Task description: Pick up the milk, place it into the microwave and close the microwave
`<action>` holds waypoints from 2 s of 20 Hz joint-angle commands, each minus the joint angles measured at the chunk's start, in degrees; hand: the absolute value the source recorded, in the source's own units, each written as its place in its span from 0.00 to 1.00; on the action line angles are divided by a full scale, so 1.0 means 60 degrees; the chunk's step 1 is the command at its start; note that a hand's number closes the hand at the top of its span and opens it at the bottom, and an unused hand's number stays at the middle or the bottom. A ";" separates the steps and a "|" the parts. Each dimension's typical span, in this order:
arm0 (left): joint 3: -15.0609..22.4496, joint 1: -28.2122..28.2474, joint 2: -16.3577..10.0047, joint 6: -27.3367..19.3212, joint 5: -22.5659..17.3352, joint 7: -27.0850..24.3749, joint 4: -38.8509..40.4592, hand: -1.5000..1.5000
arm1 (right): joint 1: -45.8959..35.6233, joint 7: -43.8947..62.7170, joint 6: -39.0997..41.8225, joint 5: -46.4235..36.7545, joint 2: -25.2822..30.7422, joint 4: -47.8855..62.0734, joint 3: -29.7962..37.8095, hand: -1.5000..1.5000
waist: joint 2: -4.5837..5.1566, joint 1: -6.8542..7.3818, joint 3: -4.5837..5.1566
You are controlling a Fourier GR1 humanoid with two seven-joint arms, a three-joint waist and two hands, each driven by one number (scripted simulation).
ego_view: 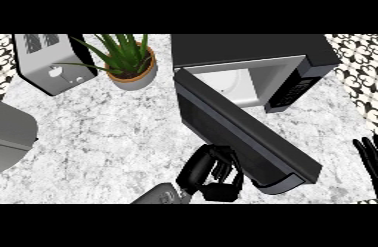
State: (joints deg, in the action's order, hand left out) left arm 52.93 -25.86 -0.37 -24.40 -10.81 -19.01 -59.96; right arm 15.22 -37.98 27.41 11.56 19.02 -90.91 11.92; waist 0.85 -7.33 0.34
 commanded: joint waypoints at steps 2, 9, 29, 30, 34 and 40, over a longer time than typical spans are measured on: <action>0.0553 -0.0760 0.0059 -0.0630 -0.1193 -0.0276 0.0073 1.00 | 0.0080 0.0371 0.0830 0.0742 0.0344 -0.0775 -0.0182 0.00 | 0.0074 -0.0328 0.0013; 0.0423 -0.1408 0.0059 -0.1791 -0.2417 -0.0751 -0.0140 1.00 | -0.0080 0.0934 0.0976 0.1209 0.0897 -0.1575 -0.0272 0.00 | 0.0141 -0.0732 0.0025; -0.0919 -0.3534 0.0063 -0.4350 -0.5147 -0.0781 0.1126 0.00 | -0.1723 0.1215 -0.0021 0.0308 0.3004 -0.2593 0.1657 1.00 | 0.0501 -0.1494 0.0016; -0.1093 -0.3713 0.0063 -0.4331 -0.5281 -0.0835 0.1169 0.00 | -0.1676 0.1138 0.0061 0.0233 0.3149 -0.2582 0.1763 1.00 | 0.0498 -0.1616 0.0009; -0.1200 -0.3864 0.0063 -0.4462 -0.5717 -0.0976 0.1173 0.00 | -0.2050 0.1097 -0.0178 0.0118 0.3188 -0.2465 0.1863 1.00 | 0.0606 -0.1524 -0.0007; -0.1169 -0.3875 0.0063 -0.4427 -0.6096 -0.1368 0.1366 0.00 | -0.2374 0.1121 -0.0235 -0.0011 0.3396 -0.2301 0.1922 1.00 | 0.0706 -0.1472 -0.0015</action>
State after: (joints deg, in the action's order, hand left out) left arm 49.54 -45.39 0.02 -50.11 -45.43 -26.29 -55.09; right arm 2.31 -31.15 26.39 12.00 38.73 -105.33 23.11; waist 4.35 -16.26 0.25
